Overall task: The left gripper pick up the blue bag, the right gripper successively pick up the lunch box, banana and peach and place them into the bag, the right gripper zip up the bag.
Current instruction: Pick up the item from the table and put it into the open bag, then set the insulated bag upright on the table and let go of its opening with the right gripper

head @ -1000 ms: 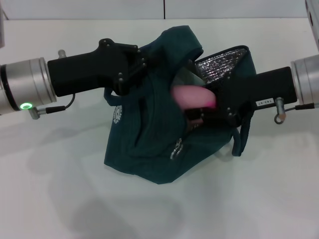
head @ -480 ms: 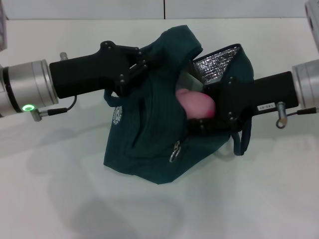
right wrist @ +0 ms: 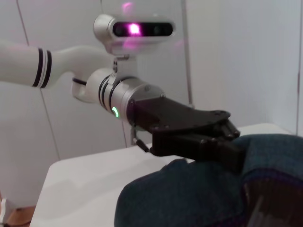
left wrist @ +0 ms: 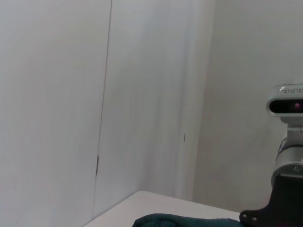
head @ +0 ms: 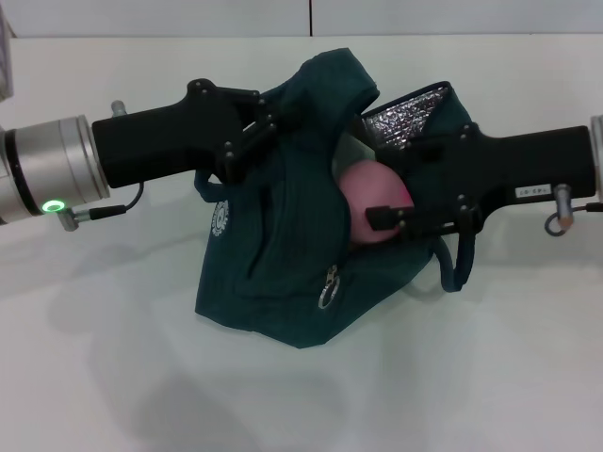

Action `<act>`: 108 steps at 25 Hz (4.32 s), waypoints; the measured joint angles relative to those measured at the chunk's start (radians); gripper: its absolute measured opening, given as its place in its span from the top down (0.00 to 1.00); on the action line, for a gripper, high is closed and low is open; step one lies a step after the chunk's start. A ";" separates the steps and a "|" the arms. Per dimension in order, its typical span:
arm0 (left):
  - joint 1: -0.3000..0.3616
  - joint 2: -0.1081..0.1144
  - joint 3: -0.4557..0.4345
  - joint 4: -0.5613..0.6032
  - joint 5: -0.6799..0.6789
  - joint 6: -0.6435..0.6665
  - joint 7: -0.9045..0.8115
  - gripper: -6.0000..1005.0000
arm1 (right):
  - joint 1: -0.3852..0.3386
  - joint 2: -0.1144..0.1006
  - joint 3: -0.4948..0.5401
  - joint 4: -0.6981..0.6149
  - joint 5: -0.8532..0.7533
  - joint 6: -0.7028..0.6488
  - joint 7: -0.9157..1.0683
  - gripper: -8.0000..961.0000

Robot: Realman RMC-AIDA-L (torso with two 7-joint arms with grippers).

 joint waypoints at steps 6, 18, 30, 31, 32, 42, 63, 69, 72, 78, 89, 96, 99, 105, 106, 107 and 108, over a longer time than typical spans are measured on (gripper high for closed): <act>0.000 0.000 -0.002 -0.001 0.000 0.000 0.000 0.96 | -0.043 0.000 0.072 0.000 0.052 -0.021 -0.057 0.22; -0.005 0.002 -0.003 -0.001 -0.001 -0.001 0.001 0.96 | -0.044 -0.002 0.075 0.019 0.009 -0.062 -0.062 0.23; -0.010 0.001 -0.003 -0.001 -0.001 -0.013 0.001 0.96 | -0.001 0.007 0.042 0.062 0.061 -0.111 -0.127 0.24; -0.010 0.000 -0.003 -0.001 -0.001 -0.013 0.001 0.96 | 0.015 0.006 0.042 0.089 0.062 -0.106 -0.129 0.24; -0.011 0.000 -0.003 -0.001 -0.001 -0.013 0.001 0.96 | 0.027 0.006 0.042 0.108 0.062 -0.102 -0.130 0.24; -0.006 0.001 -0.003 -0.009 -0.022 -0.013 0.003 0.96 | 0.040 0.003 0.044 0.137 0.116 -0.163 -0.182 0.25; -0.006 0.001 0.005 -0.015 -0.018 -0.025 0.004 0.96 | -0.167 -0.009 0.168 0.049 -0.148 -0.123 -0.052 0.28; -0.014 0.000 0.005 -0.033 -0.018 -0.025 0.012 0.96 | -0.034 -0.005 0.133 0.208 -0.180 -0.093 -0.051 0.29; -0.014 0.001 0.005 -0.036 -0.018 -0.025 0.013 0.96 | -0.008 -0.007 0.134 0.243 -0.183 -0.090 -0.051 0.29; -0.013 0.001 0.000 -0.036 -0.018 -0.025 0.015 0.96 | -0.007 -0.008 0.135 0.240 -0.184 -0.088 -0.056 0.36; -0.014 0.002 0.000 -0.036 -0.018 -0.025 0.026 0.96 | -0.004 -0.007 0.133 0.237 -0.185 -0.098 -0.063 0.61; -0.007 0.002 0.000 -0.036 -0.021 -0.026 0.051 0.96 | -0.016 -0.006 0.163 0.235 -0.178 -0.090 -0.114 0.81; 0.001 0.000 -0.001 -0.060 -0.039 -0.026 0.107 0.96 | -0.038 0.000 0.259 0.241 -0.148 -0.095 -0.171 0.89; 0.017 0.000 0.001 -0.179 -0.110 -0.014 0.296 0.96 | -0.145 -0.004 0.315 0.260 0.174 -0.202 -0.441 0.91; 0.019 0.000 0.003 -0.191 -0.115 -0.007 0.322 0.96 | -0.145 -0.004 0.315 0.260 0.174 -0.202 -0.441 0.91; 0.021 -0.001 0.004 -0.206 -0.118 0.009 0.352 0.96 | -0.153 -0.005 0.315 0.261 0.205 -0.212 -0.462 0.91; 0.022 -0.002 0.006 -0.222 -0.122 0.026 0.381 0.96 | -0.156 -0.005 0.316 0.263 0.223 -0.217 -0.474 0.91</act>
